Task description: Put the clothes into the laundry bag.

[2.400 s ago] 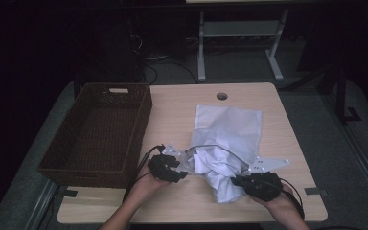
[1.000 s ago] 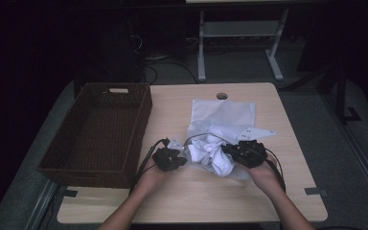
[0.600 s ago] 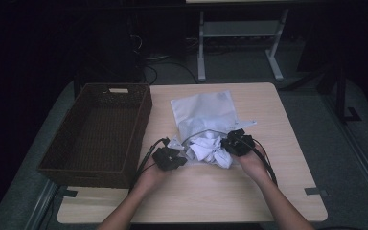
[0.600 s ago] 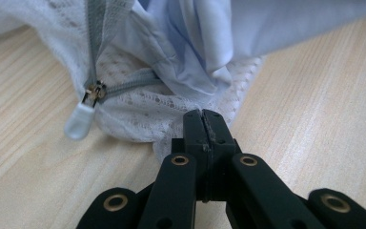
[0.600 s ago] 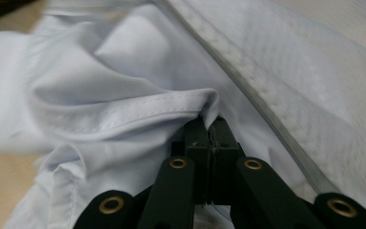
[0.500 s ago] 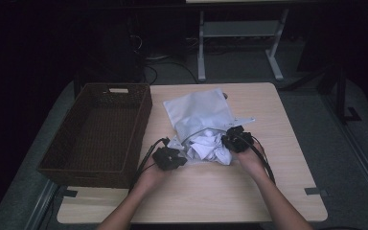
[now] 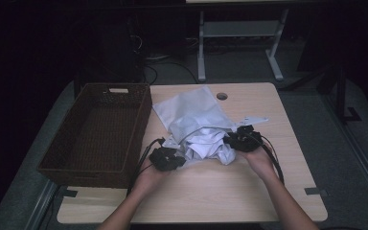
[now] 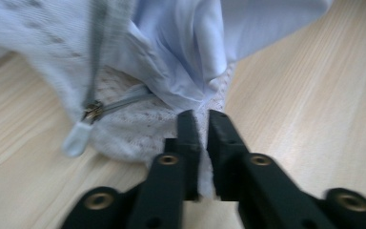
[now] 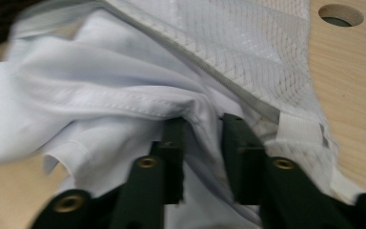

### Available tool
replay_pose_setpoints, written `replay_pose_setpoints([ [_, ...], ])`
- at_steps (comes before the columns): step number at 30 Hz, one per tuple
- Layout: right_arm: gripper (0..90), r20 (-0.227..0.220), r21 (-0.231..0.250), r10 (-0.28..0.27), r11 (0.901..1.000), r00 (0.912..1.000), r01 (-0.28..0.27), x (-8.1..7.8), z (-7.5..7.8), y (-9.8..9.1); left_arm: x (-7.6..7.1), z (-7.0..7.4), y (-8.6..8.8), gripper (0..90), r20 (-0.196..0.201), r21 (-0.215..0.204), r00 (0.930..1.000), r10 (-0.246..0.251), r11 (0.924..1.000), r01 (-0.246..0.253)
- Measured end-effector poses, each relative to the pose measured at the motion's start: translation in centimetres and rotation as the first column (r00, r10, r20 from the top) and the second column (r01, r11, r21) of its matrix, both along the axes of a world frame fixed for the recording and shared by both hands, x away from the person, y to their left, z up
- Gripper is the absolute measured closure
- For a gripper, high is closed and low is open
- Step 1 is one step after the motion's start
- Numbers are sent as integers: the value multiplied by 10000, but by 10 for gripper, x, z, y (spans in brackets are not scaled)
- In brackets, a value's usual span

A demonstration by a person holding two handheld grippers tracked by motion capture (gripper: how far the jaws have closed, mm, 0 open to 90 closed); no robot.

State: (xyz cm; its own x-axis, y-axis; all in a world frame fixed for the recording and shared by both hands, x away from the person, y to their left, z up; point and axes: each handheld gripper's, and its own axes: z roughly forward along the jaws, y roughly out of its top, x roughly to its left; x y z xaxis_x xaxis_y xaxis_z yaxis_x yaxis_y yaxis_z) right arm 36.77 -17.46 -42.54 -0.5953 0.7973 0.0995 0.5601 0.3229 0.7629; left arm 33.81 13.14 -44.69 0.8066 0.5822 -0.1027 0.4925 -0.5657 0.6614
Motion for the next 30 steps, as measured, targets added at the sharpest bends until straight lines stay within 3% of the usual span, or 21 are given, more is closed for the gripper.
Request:
replay_pose_setpoints([
  [3, 549, 93, 202, 351, 9992, 9993, -353, -13, 10, -8, -6, 7, 9, 686, 77, -179, 9980, 621, 9979, -619],
  [8, 482, 270, 492, 826, 9953, 9962, -839, -37, 19, -18, -3, 2, 15, 498, -71, 30, 9916, 1295, 9916, -1295],
  [12, 453, 215, 333, 1169, 9925, 9929, -1176, -52, 20, -22, 3, -6, 7, 439, -183, 331, 9914, 1294, 9911, -1287],
  [14, 451, 227, 544, 1313, 9897, 9911, -1323, -59, 22, -24, 4, -9, 2, 441, -211, 434, 9925, 1201, 9919, -1191],
  [17, 445, 238, 634, 1563, 9855, 9874, -1575, -65, 23, -22, 3, -12, -6, 484, 33, 690, 9938, 1116, 9914, -1115],
  [20, 440, 282, 734, 1836, 9800, 9826, -1852, -66, 26, -13, 3, -12, -10, 656, 435, 1005, 9948, 922, 9903, -962],
  [24, 429, 213, 686, 2185, 9732, 9756, -2194, -67, 25, 2, 2, -13, -10, 878, 470, 888, 9968, 645, 9937, -684],
  [30, 422, -32, 547, 2445, 9682, 9696, -2440, -58, 19, 30, -2, -12, -7, 889, 135, 632, 9986, 510, 9967, -518],
])
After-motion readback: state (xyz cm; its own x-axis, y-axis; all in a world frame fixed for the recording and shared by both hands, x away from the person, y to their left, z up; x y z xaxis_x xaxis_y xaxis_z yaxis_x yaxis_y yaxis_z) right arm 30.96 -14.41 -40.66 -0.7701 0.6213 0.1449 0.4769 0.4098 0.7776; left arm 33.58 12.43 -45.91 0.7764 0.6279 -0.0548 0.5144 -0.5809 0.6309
